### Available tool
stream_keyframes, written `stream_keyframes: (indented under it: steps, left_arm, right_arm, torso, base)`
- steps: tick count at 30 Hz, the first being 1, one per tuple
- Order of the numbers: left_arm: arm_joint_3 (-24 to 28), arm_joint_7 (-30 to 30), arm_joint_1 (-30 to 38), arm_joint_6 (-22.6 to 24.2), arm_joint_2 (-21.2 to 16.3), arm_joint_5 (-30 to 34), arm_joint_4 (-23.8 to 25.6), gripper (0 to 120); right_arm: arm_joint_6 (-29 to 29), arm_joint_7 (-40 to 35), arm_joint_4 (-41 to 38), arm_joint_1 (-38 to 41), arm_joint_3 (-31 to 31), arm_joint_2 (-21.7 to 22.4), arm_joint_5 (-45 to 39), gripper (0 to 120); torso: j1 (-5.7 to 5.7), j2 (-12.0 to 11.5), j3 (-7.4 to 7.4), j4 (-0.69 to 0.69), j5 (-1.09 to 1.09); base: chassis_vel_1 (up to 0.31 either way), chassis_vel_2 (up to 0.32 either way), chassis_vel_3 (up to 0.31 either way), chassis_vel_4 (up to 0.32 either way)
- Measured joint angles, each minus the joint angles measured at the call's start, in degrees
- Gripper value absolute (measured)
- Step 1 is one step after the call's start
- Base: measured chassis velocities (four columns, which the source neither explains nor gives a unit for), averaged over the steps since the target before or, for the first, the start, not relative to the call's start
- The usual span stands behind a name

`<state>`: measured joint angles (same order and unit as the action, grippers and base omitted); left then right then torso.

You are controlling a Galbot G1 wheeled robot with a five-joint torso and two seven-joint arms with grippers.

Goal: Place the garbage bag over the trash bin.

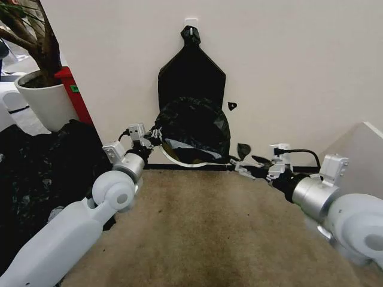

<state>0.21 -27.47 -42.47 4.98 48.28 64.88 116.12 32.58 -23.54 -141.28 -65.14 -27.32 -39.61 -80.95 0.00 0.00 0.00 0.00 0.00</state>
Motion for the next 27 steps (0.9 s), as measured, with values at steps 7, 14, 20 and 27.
stream_keyframes:
  steps: [7,14,20,27]
  left_arm:
    - [3.7,0.03,3.33,1.36,1.0,-1.14,-0.97,4]
    - [8.05,-0.11,8.32,2.09,4.42,-2.53,-2.44,4]
    - [9.13,0.08,9.1,2.21,4.5,-3.45,-2.34,4]
    - [9.82,0.23,9.75,2.21,4.68,-3.51,-1.87,4]
  right_arm:
    - [-1.03,15.67,2.44,1.96,3.62,2.6,20.0,100]
    - [-1.43,16.7,3.47,2.75,7.11,3.14,24.58,77]
    - [-0.77,15.54,4.92,2.73,7.1,3.11,25.45,55]
    - [-0.29,15.14,5.46,2.69,7.08,3.11,26.0,31]
  torso:
    - [0.0,0.0,0.0,0.02,0.0]
    - [0.0,0.0,0.01,-0.02,0.01]
    - [0.0,0.0,0.01,0.01,0.0]
    - [0.0,0.0,0.0,0.0,0.0]
  base:
    - [0.0,0.0,0.0,0.0]
    - [0.0,0.0,0.0,0.0]
    - [0.0,0.0,0.0,0.0]
    - [0.0,0.0,0.0,0.0]
